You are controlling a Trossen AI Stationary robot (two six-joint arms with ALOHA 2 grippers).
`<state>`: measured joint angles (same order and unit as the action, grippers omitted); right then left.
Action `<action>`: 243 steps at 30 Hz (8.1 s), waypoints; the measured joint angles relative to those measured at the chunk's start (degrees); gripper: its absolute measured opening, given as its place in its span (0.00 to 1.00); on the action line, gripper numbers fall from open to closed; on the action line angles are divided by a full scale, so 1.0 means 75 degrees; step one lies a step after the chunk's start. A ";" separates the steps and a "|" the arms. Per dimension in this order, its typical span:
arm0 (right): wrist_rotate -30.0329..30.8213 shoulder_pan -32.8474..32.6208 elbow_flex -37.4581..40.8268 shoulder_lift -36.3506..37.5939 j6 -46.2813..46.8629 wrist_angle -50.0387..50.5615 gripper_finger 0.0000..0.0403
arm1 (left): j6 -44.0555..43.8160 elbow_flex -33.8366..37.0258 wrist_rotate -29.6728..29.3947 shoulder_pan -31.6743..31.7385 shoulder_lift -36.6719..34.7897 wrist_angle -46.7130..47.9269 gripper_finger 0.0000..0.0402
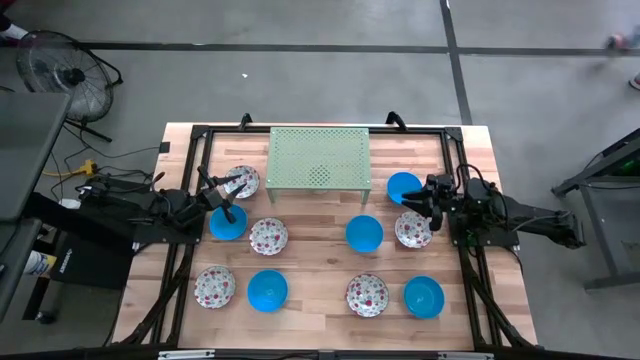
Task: Pick & Place Mini bowls
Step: Put the blue bowl on the shelf, then stack the blue bowl on the blue bowl on the shelf
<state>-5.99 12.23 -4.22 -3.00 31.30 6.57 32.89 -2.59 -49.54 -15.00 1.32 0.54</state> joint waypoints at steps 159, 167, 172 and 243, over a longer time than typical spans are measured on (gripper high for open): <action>-0.0508 0.4034 -1.3101 -1.2530 -0.0710 1.0344 0.00 | -0.0001 0.0002 0.0000 -0.0001 -0.0002 -0.0003 0.32; -0.0938 0.3714 -1.4105 -1.3578 -0.0447 1.0425 0.00 | 0.0002 0.0000 0.0000 0.0000 0.0000 -0.0003 0.32; -0.1093 0.3520 -1.4094 -1.3868 -0.0436 1.0139 0.00 | 0.0002 0.0000 0.0000 -0.0003 0.0000 -0.0003 0.32; 0.0876 0.2774 -1.4071 -1.3577 -0.0462 1.1118 0.24 | 0.0002 0.0002 0.0002 0.0000 0.0000 -0.0007 0.32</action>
<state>0.58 33.04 -109.75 -104.82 27.84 89.95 32.91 -2.57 -49.53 -15.00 1.32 0.49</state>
